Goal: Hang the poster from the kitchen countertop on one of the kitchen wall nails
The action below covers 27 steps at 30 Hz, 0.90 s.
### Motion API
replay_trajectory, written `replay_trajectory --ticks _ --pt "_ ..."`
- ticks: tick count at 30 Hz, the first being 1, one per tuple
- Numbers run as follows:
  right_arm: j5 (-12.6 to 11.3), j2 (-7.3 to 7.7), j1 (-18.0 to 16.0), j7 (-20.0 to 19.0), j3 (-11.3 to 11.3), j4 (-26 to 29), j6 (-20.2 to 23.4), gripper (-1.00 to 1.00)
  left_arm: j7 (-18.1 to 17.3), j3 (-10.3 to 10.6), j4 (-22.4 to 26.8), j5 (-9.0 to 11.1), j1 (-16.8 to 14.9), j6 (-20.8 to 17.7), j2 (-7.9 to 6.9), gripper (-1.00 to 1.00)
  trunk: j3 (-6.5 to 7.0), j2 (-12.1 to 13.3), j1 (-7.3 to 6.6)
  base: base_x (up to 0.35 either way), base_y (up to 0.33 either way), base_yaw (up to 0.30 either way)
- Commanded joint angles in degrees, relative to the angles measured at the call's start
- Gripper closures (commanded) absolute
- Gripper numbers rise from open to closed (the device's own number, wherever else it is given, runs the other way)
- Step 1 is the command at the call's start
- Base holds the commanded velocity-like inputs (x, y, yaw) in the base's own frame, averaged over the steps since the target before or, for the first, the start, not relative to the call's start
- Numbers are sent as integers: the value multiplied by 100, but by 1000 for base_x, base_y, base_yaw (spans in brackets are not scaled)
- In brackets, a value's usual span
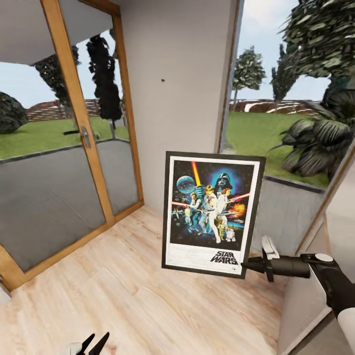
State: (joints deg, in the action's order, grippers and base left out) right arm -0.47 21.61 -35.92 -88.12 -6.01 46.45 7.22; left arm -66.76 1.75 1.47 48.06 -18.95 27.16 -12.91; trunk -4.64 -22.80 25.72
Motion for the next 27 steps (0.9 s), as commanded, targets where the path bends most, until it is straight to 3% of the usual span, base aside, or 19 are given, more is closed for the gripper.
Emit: replay_trajectory --ticks 1,8,27 --pt "-5 2 -3 -30 -5 4 69 100 -13 19 -6 19 -8 26 1 -100 -13 -12 6 236 226 276" --pt "-5 2 -1 -30 -12 4 70 100 -13 19 -6 19 -10 26 -1 -100 -13 -12 6 222 234 155" --pt "-5 2 6 -21 -7 4 78 100 -13 19 -3 19 -10 26 0 -100 -13 -12 6 184 258 6"
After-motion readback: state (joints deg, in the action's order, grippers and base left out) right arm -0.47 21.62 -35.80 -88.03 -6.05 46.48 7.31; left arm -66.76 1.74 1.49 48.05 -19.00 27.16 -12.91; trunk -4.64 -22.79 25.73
